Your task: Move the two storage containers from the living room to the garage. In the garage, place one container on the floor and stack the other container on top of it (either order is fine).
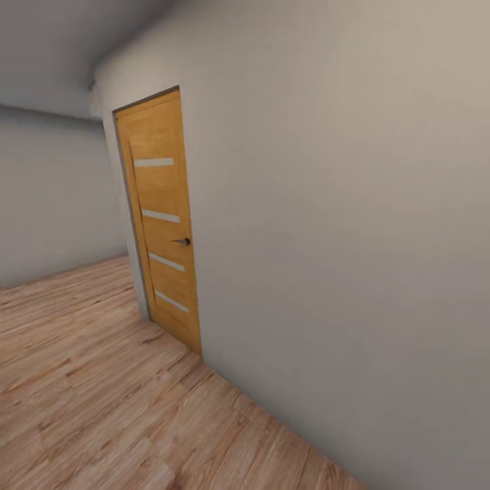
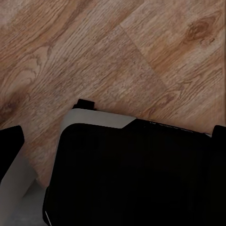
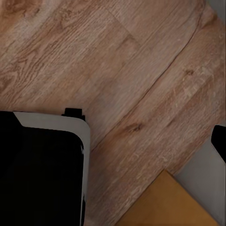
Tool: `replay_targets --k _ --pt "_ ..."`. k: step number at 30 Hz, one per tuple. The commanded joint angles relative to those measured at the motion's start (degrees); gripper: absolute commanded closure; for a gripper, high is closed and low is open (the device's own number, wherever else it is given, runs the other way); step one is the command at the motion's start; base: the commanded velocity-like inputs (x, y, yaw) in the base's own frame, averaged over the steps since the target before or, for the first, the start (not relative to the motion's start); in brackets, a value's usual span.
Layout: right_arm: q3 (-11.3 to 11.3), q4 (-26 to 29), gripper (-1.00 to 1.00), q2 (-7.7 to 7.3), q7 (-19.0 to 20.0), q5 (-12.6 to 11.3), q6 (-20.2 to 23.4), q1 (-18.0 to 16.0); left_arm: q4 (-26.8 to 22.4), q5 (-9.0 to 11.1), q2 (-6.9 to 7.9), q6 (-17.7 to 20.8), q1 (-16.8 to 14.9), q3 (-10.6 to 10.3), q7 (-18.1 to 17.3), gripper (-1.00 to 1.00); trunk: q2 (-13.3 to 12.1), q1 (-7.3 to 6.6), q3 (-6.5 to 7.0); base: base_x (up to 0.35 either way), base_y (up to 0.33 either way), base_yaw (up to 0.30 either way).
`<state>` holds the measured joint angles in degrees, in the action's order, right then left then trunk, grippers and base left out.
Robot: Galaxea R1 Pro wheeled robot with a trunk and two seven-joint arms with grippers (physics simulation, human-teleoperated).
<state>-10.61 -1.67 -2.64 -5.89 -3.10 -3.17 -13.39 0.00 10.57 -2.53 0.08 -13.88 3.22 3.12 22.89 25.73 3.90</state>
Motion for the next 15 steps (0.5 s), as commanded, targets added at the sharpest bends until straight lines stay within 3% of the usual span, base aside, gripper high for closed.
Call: replay_targets --k 1,15 --pt "-0.4 -0.2 -1.0 0.0 -0.1 -0.3 -0.3 -0.1 0.0 0.2 -0.02 0.0 0.0 0.3 0.1 -1.0 0.0 0.05 -0.02 0.321 0.0 0.021" --pt "-0.4 -0.2 -1.0 -0.24 0.4 -0.2 -0.3 -0.1 0.0 0.2 -0.02 0.0 0.0 0.3 0.1 -1.0 0.0 0.05 -0.02 0.315 0.0 0.002"
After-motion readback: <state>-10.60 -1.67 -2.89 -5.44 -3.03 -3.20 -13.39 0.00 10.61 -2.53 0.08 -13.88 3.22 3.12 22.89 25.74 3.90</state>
